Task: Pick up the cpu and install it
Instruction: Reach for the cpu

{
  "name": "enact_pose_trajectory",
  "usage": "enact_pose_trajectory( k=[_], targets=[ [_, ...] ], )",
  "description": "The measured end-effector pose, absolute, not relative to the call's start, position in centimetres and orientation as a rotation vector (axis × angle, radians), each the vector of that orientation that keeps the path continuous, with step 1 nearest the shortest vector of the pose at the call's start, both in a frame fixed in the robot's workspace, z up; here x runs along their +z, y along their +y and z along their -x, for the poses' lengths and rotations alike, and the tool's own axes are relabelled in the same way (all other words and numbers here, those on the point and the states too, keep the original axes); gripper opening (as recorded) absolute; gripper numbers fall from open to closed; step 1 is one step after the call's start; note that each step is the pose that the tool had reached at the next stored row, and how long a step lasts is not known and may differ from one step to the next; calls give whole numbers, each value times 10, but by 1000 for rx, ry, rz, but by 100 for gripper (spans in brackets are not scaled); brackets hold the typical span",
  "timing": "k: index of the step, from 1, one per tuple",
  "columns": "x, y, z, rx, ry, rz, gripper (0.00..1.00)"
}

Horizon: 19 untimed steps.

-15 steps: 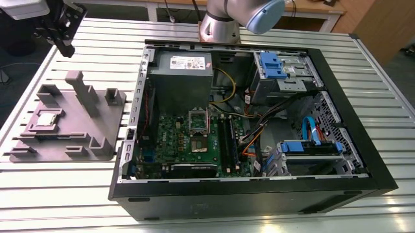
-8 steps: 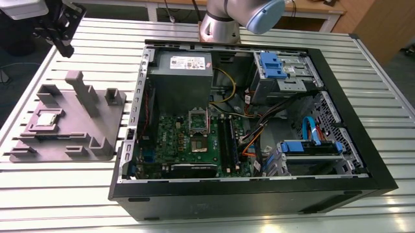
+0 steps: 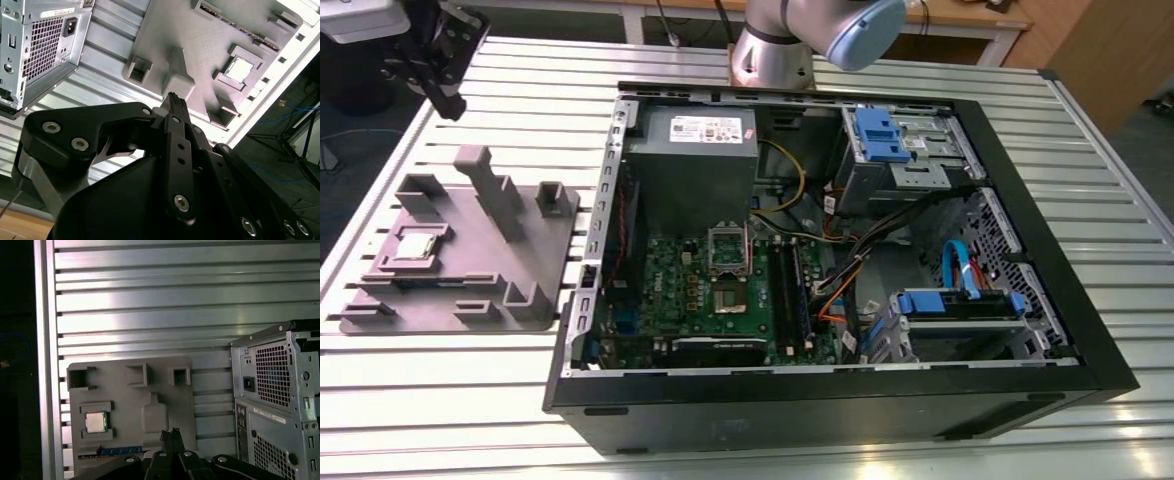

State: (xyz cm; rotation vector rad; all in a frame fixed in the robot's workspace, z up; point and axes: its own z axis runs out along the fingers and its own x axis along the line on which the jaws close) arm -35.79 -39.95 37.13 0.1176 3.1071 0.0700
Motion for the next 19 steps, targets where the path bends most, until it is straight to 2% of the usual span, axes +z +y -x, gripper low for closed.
enact_pose_trajectory(
  k=[19],
  targets=[
    [358,-411,377,70,3107,-118,10]
  ],
)
